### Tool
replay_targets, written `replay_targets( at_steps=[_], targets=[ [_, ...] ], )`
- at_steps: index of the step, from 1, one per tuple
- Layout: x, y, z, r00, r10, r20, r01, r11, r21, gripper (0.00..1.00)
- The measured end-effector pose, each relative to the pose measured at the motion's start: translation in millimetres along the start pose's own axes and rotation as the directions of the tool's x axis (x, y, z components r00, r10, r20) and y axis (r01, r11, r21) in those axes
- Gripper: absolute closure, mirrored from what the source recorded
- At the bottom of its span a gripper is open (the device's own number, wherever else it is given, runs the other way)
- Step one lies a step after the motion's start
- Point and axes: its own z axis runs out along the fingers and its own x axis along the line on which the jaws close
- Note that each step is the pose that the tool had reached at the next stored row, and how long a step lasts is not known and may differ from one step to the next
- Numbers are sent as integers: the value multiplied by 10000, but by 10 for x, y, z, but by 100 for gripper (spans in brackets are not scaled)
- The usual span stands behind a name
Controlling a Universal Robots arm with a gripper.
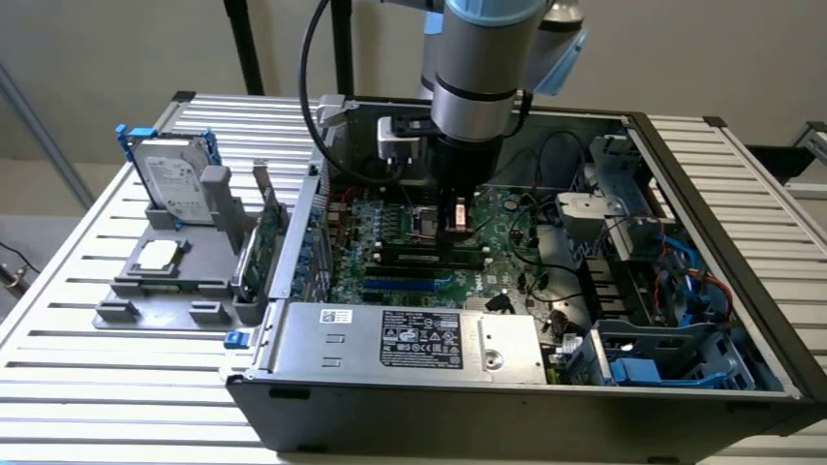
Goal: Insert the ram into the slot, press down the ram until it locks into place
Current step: 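Insert the ram into the slot, then press down the ram until it locks into place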
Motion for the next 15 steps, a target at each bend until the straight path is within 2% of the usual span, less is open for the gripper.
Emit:
replay_targets(
  at_steps=[2, 4, 6, 15],
  targets=[
    [0, 15, -15, 10000, 1, 0, -1, 10000, -12, 79],
    [-1, 25, -18, 10000, 0, 2, 0, 10000, -13, 88],
    [-1, 26, -18, 10000, -1, 2, 1, 10000, -13, 89],
    [-1, 26, -19, 10000, -7, 0, 7, 10000, -14, 89]
  ],
)
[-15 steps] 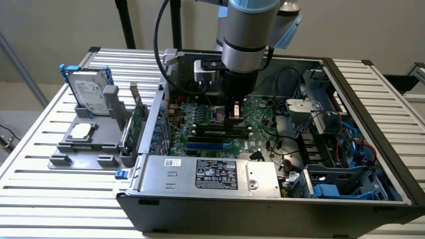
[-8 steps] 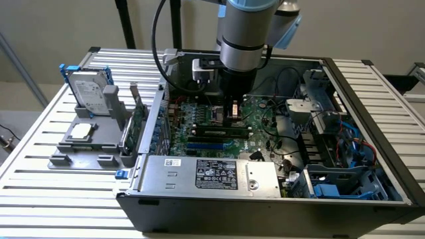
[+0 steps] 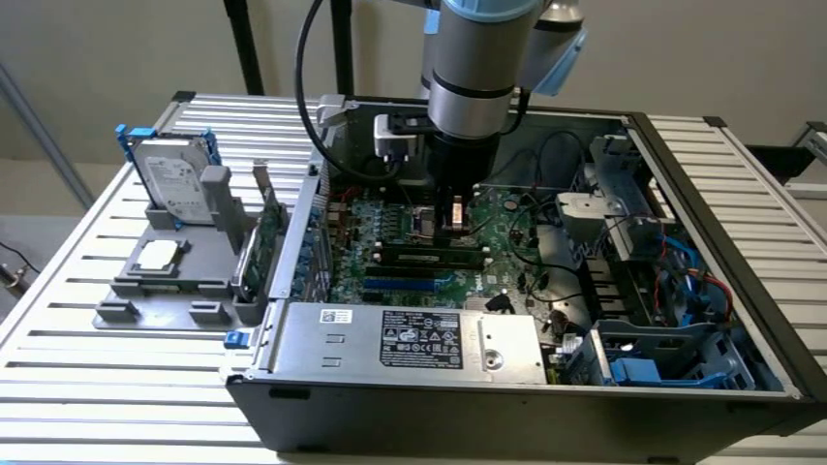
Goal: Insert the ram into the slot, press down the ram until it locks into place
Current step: 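Press down the ram until it locks into place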
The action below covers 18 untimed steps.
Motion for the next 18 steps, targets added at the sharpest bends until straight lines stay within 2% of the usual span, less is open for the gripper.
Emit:
replay_targets(
  at_steps=[5, 10, 18],
  targets=[
    [0, 0, 3, 10000, -2, 2, 2, 10000, 0, 89],
    [-4, 0, 49, 10000, 16, 89, -16, 10000, 3, 89],
    [-8, 9, 101, 9999, 90, 99, -90, 10000, -2, 89]
  ],
)
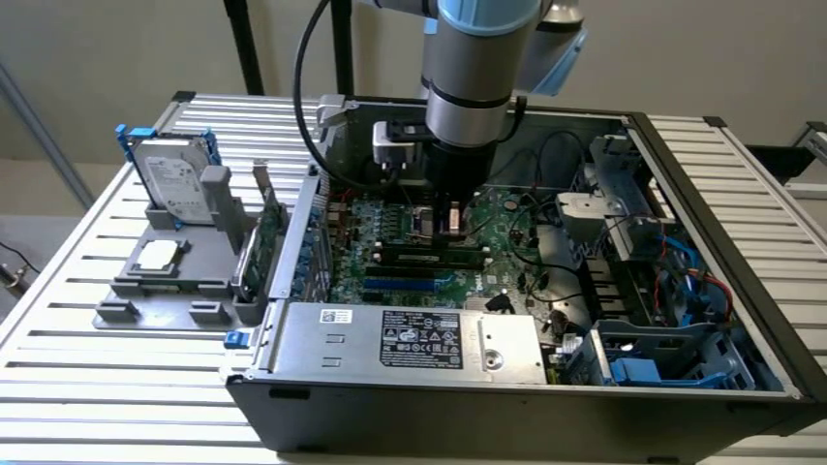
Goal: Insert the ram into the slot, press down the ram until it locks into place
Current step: 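Press down the ram until it locks into place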
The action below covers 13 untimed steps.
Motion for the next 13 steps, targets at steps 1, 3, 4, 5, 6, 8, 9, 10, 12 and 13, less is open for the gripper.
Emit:
replay_targets(
  at_steps=[1, 3, 4, 5, 6, 8, 9, 10, 12, 13],
  targets=[
    [0, 0, 9, 10000, 7, 1, -7, 10000, 1, 89],
    [0, 0, 32, 10000, 19, -1, -19, 10000, 0, 89],
    [1, 0, 43, 10000, 24, -8, -24, 10000, -4, 89],
    [2, 0, 55, 10000, 28, -15, -28, 10000, -7, 89],
    [2, 0, 72, 10000, 32, -9, -32, 10000, -6, 89],
    [2, 0, 96, 10000, 37, -11, -37, 10000, -6, 89],
    [2, 0, 98, 10000, 39, -8, -39, 10000, -4, 89],
    [2, 1, 86, 10000, 41, -6, -41, 10000, -4, 89],
    [0, 3, 2, 10000, 47, 5, -47, 10000, -6, 89],
    [3, 2, -44, 10000, 47, 4, -47, 10000, -12, 89]
  ],
)
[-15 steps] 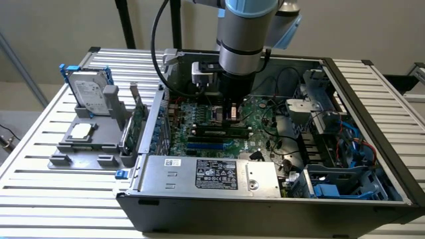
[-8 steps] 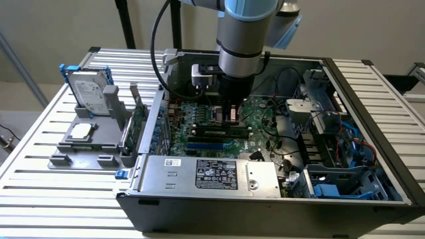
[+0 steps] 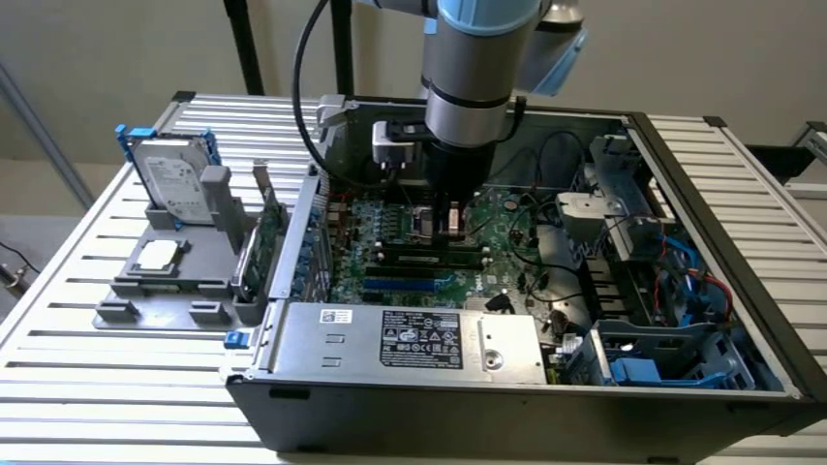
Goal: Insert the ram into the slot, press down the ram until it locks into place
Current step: 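Press down the ram until it locks into place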
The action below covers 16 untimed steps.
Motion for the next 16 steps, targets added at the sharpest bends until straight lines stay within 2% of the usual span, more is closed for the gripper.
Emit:
replay_targets(
  at_steps=[4, 5, 16],
  targets=[
    [13, -7, -178, 10000, 1, 1, -1, 10000, -31, 89],
    [14, -8, -194, 10000, 1, 0, -1, 10000, -36, 89],
    [15, -9, -194, 10000, 2, 1, -2, 10000, -35, 89]
  ],
)
